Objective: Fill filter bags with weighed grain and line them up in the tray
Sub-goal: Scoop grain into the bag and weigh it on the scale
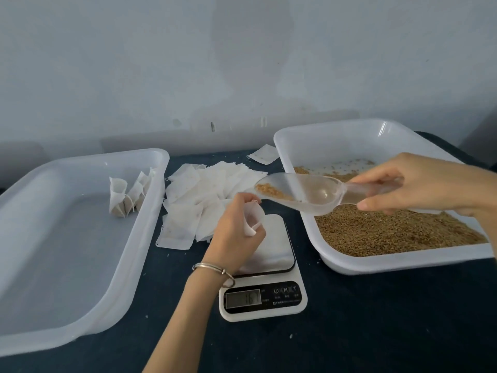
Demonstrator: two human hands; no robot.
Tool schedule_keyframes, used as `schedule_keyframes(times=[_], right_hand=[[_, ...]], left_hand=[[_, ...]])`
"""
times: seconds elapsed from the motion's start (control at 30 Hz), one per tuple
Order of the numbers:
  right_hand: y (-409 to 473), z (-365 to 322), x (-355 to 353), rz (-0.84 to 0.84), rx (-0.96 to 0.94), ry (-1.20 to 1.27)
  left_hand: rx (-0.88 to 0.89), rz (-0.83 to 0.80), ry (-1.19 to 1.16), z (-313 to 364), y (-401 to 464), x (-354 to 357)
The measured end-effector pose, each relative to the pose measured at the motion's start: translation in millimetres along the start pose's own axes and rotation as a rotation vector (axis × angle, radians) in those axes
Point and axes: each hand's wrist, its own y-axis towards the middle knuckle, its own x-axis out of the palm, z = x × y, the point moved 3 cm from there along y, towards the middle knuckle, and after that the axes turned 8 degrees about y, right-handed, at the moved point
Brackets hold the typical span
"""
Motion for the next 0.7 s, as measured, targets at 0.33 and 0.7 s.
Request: schedule_keyframes(times=[0.33, 0.7], right_hand=[[-11, 6, -4, 0.151, 0.039, 0.067], [-20, 11, -8, 0.171, 0.103, 0.016]], left_hand=[[0.035, -0.106, 0.05, -3, -5, 15], [-0.104, 0.619, -0.605, -20, -52, -53]])
